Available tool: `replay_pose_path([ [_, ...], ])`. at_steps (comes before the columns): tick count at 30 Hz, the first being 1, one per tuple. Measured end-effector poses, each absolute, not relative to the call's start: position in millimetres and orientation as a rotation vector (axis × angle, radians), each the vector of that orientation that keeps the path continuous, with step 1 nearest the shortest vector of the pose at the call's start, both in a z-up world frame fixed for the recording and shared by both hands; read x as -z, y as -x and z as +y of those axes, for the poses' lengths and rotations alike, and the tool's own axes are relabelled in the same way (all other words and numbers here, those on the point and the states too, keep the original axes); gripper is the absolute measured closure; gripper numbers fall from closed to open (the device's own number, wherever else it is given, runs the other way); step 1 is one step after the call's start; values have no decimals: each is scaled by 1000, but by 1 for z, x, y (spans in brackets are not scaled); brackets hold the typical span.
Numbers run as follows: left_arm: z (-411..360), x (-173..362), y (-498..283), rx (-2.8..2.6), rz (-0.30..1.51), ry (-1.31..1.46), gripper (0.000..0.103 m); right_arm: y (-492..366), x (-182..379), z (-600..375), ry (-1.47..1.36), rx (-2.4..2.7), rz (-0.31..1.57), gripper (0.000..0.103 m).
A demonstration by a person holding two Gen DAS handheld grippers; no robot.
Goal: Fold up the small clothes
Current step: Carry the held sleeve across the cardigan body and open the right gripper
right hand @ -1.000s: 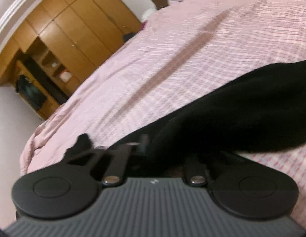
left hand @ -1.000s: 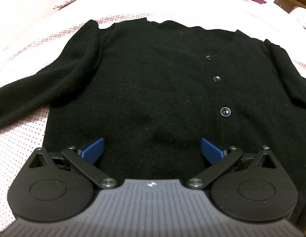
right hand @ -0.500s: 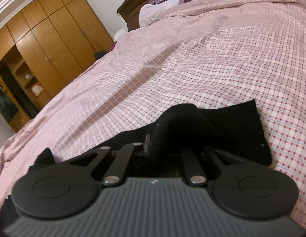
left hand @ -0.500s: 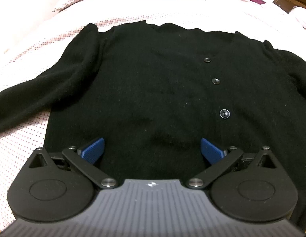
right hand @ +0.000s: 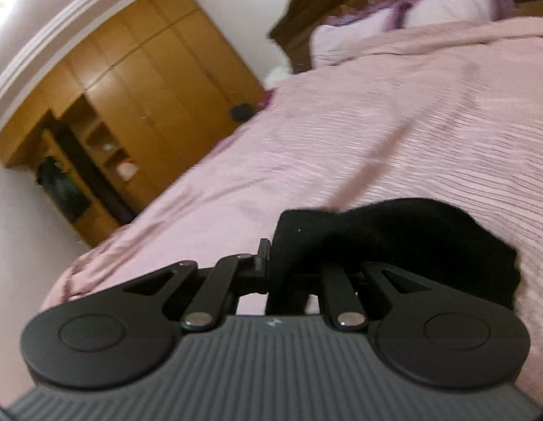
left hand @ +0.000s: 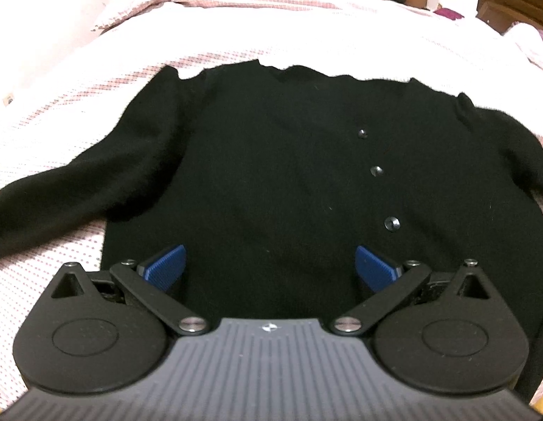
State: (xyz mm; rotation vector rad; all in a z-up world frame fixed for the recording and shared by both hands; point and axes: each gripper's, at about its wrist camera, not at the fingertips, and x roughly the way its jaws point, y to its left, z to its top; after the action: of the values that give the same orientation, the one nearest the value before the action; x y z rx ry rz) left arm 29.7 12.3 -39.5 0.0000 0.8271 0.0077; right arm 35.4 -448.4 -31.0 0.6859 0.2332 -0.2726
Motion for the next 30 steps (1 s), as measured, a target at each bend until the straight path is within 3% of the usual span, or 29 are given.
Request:
replay_pose_path([
  [17,80,14,-32,-135,729,33,0,-110,-48,-279,-539,-141,220,93],
  [23,103,12,-26,-161,708,31,0,-129,-38,-196,-391,-269,286,93],
  [30,120,16,-23,-188,690,-22,0,-143,13,-131,-278,-360,436,92],
])
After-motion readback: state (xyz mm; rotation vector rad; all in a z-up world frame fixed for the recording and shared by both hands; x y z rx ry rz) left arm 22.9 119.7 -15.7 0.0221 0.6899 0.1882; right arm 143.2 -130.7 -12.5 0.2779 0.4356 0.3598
